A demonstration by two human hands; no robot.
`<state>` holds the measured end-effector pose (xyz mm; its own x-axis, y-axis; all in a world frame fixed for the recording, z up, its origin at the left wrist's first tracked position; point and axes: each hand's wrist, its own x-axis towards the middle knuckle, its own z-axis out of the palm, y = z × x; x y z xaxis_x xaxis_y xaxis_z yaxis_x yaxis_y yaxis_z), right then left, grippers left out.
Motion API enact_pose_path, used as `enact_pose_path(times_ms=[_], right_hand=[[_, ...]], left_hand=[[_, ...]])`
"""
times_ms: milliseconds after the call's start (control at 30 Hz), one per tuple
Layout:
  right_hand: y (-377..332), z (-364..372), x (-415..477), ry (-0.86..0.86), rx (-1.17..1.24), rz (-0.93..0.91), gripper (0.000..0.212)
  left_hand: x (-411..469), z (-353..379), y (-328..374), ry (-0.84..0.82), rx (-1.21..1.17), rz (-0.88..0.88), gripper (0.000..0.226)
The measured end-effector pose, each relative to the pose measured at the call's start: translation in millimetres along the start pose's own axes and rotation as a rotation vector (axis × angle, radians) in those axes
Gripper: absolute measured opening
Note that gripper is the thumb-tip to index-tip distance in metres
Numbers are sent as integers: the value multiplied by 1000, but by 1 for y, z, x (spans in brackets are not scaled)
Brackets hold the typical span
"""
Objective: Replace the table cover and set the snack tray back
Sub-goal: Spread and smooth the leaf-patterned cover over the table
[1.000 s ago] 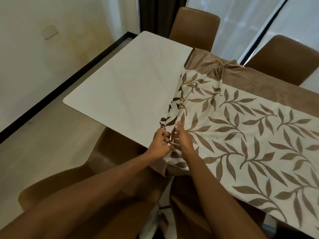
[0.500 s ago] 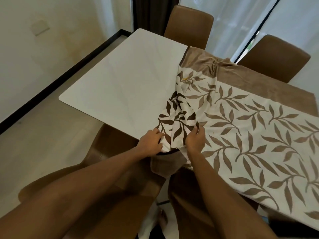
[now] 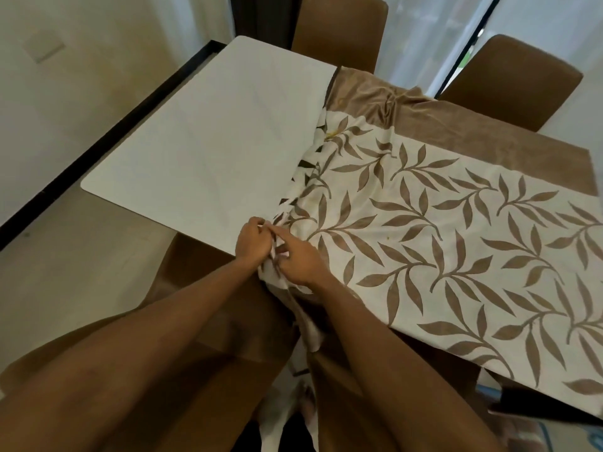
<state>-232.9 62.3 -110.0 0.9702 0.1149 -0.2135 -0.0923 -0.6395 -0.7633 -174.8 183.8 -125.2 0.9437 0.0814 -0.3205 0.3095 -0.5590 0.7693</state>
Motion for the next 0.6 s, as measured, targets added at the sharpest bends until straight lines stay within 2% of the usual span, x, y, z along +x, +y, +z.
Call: enact_pose_path(times_ms=[100,200,300,433,500,600], right_hand=[[19,-13,9,286,-85,105,50],[53,-41,16,442,-302,53,47],[88,-61,27,394,-486,97,66],[110,-64,44,266,-532,205,74],[115,-52,48,262,-562,237,76],[115,-37,50,282,-595,245,76]], left_hand=[[3,-4,-3,-23,24,0,40],[-2,5,-7,-59,298,153,56],[-13,22,-8,24,608,318,76],[-3,48,-8,-49,846,601,69],[9,60,-7,-105,901,653,66],[26,65,-11,-140,859,622,68]])
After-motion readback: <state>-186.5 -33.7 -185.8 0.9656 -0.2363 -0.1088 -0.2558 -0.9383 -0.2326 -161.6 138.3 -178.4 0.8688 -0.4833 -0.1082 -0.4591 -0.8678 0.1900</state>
